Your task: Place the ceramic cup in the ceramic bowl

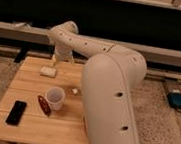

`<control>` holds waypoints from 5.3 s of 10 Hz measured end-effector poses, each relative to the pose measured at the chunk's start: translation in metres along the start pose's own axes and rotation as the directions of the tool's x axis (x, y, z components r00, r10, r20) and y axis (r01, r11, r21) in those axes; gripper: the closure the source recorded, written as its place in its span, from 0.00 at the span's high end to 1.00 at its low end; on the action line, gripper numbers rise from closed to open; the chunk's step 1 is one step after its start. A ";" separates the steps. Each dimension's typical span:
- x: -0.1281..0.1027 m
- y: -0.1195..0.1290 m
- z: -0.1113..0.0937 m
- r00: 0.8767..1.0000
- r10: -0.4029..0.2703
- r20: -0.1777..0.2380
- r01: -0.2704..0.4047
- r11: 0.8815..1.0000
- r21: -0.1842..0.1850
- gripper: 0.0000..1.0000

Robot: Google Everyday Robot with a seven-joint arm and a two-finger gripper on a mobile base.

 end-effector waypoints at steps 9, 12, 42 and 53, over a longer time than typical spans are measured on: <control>0.013 0.005 -0.015 1.000 -0.011 0.005 0.011 1.000 0.012 0.80; 0.047 0.017 -0.029 1.000 -0.025 -0.004 0.025 1.000 0.003 0.80; 0.185 -0.011 -0.034 0.994 0.032 -0.108 -0.064 0.948 -0.311 0.00; 0.297 -0.112 -0.089 0.964 0.266 -0.030 -0.261 0.912 -0.317 0.00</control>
